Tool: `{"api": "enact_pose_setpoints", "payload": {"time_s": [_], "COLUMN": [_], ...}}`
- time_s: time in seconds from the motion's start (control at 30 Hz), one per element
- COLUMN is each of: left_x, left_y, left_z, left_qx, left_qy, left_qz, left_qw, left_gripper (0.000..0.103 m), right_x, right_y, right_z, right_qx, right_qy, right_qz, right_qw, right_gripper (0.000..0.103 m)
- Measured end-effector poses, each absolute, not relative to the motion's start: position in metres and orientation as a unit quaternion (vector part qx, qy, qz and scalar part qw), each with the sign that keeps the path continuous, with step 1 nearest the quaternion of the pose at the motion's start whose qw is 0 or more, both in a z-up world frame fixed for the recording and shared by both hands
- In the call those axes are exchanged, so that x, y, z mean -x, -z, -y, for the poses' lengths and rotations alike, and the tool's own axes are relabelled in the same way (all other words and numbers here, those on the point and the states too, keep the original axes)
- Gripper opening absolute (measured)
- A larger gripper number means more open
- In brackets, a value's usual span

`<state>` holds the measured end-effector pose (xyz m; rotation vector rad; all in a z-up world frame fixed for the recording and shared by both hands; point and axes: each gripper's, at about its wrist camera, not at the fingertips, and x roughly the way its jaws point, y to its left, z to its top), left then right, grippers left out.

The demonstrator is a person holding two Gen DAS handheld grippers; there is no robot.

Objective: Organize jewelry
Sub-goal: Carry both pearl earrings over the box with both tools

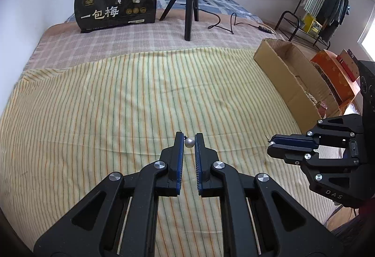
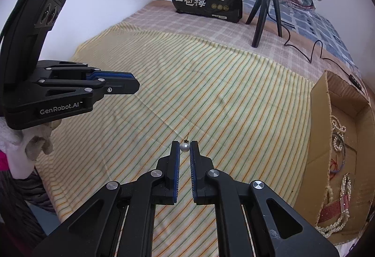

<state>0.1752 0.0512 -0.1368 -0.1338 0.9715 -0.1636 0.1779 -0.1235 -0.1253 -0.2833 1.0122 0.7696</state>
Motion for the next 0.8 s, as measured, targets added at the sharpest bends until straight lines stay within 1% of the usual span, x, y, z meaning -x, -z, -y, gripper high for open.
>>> {"api": "enact_pose_setpoints", "payload": {"time_s": [0.57,0.8], "left_x": [-0.189,-0.2], "left_y": [0.088,0.081], "left_z": [0.018,0.055], "left_qx": [0.062,0.058], "left_qy": [0.138,0.166], "left_qz": [-0.42,-0.411], "left_qw": [0.895,0.894], "left_gripper": [0.007,0.007], "right_x": [-0.194,-0.209], "right_y": [0.085,0.083], "right_z": [0.211,0.247], "right_qx": [0.078,0.052], "right_qy": [-0.29,-0.26], "right_qz": [-0.44,-0.441], "right_qw": [0.846,0.857], "right_gripper": [0.007,0.007]}}
